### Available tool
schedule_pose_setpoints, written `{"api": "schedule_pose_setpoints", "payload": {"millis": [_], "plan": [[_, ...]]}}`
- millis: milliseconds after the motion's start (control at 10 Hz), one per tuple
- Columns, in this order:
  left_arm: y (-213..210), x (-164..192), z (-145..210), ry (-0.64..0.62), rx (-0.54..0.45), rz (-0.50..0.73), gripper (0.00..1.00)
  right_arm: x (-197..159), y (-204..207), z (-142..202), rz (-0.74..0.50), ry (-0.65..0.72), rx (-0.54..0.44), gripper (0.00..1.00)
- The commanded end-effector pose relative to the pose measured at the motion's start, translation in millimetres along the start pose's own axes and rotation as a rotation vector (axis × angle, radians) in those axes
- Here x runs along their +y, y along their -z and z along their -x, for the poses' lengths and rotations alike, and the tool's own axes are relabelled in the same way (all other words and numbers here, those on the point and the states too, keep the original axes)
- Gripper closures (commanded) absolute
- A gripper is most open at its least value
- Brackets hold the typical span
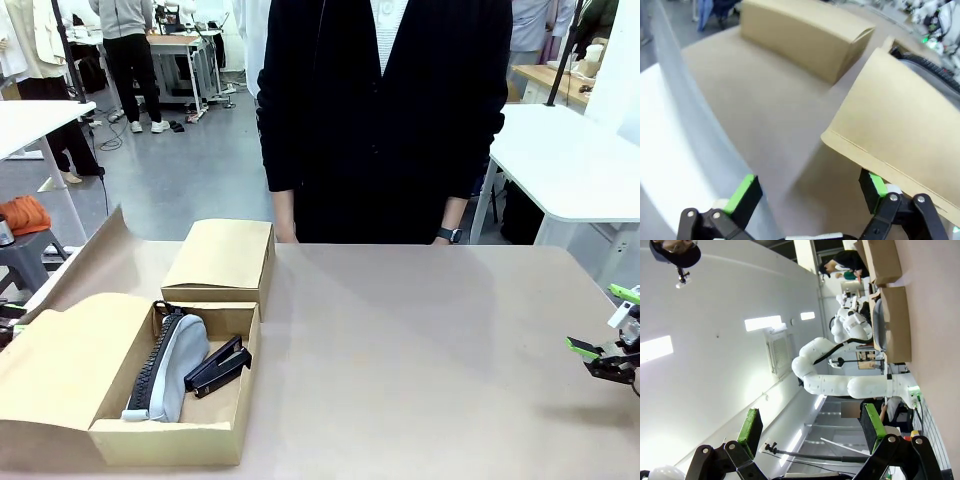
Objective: Place items inside the box.
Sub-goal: Close the lid of the Mailer Box closest to the robot.
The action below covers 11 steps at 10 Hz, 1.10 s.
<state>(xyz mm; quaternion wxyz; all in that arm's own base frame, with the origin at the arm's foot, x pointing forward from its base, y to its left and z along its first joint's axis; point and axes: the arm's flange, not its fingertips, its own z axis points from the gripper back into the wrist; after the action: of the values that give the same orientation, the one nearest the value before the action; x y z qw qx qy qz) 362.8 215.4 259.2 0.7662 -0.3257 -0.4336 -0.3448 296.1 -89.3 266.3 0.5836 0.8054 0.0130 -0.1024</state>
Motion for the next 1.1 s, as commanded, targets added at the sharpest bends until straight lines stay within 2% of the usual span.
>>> {"api": "schedule_pose_setpoints", "payload": {"millis": [0, 200, 500, 800, 1000], "plan": [[-1, -27, -5, 0.064, -0.053, 0.083, 0.00, 8, 2, -2, -0.008, 0.017, -0.017, 0.00], [5, -41, -11, 0.073, -0.062, 0.153, 0.00, 8, 2, -2, -0.008, 0.017, -0.017, 0.00], [1, -57, -24, 0.095, -0.127, 0.190, 0.00, 8, 2, -2, -0.008, 0.017, -0.017, 0.00], [2, -80, -33, 0.097, -0.161, 0.315, 0.00, 8, 2, -2, -0.008, 0.017, -0.017, 0.00], [8, -106, -48, 0.105, -0.241, 0.368, 0.00, 8, 2, -2, -0.008, 0.017, -0.017, 0.00]]}}
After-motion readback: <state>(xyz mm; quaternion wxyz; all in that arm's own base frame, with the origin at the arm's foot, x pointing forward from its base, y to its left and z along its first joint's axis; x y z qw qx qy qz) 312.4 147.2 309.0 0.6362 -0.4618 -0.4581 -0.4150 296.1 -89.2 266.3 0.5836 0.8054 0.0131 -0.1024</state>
